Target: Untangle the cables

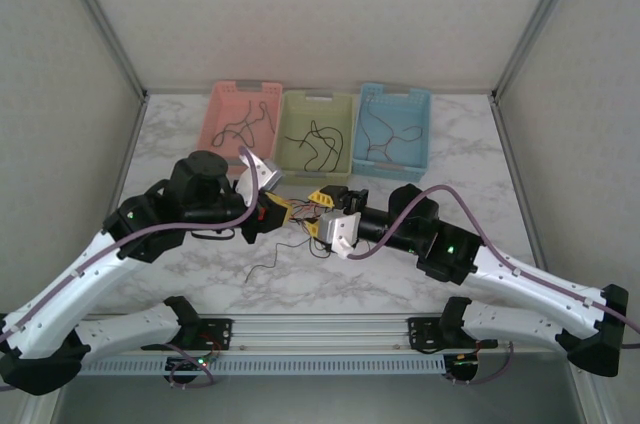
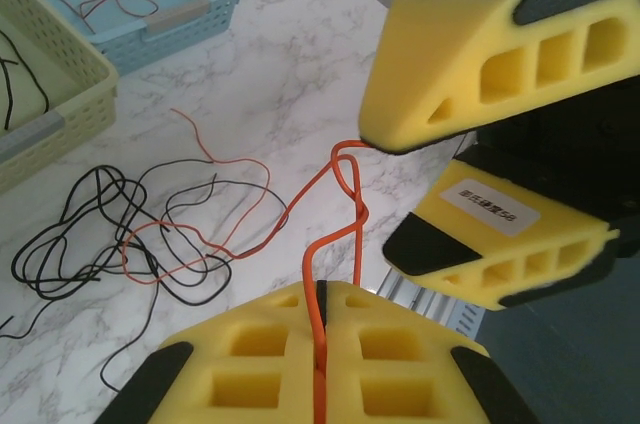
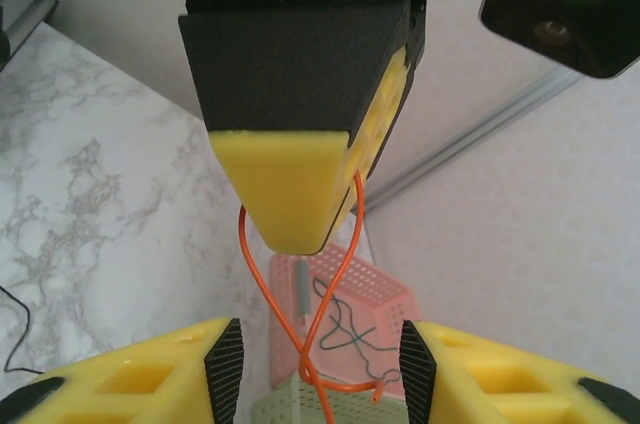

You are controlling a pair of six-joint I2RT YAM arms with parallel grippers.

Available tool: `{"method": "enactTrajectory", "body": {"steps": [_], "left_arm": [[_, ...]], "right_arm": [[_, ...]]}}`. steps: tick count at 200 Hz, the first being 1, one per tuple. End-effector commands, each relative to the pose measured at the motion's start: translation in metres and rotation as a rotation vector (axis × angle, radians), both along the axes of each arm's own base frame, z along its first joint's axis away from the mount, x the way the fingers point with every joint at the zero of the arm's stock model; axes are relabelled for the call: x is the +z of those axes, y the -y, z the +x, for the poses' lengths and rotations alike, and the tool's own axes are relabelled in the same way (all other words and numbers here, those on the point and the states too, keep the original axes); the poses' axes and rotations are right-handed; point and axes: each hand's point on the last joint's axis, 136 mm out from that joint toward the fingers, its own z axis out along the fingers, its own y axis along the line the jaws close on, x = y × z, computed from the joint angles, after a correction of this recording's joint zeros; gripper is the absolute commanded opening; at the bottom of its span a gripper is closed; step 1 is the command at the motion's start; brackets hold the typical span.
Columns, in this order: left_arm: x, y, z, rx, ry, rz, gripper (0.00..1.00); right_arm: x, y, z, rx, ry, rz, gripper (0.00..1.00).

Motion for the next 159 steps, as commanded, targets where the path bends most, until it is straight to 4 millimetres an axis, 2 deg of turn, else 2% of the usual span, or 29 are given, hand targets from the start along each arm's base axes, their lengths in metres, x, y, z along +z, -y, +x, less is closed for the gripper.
{"method": "enactTrajectory", "body": {"steps": [1,42,90,107,136,159], "left_arm": [[0.011,0.001,-0.007,-0.023,0.001,-0.054,0.00],[0.023,0.001,-0.014,-0.049,0.009,-0.102,0.00],[0.021,0.003,-0.014,-0.050,0.005,-0.102,0.00],[0.018,0.003,-0.013,-0.048,0.004,-0.098,0.00],[0.015,0.004,-0.011,-0.045,-0.001,-0.094,0.00],[0.010,0.007,-0.009,-0.035,-0.019,-0.102,0.00]], "right_arm": [[-0.005,-0.003,0.003,-0.018,0.019,-0.005,0.46],[-0.009,-0.005,0.003,-0.015,0.007,-0.006,0.42],[-0.005,-0.006,-0.001,0.005,-0.018,0.013,0.38],[-0.003,-0.006,0.000,-0.002,-0.019,0.023,0.39],[0.009,-0.002,0.004,-0.033,0.011,0.072,0.46],[0.016,0.001,0.004,-0.035,0.030,0.090,0.45]]}}
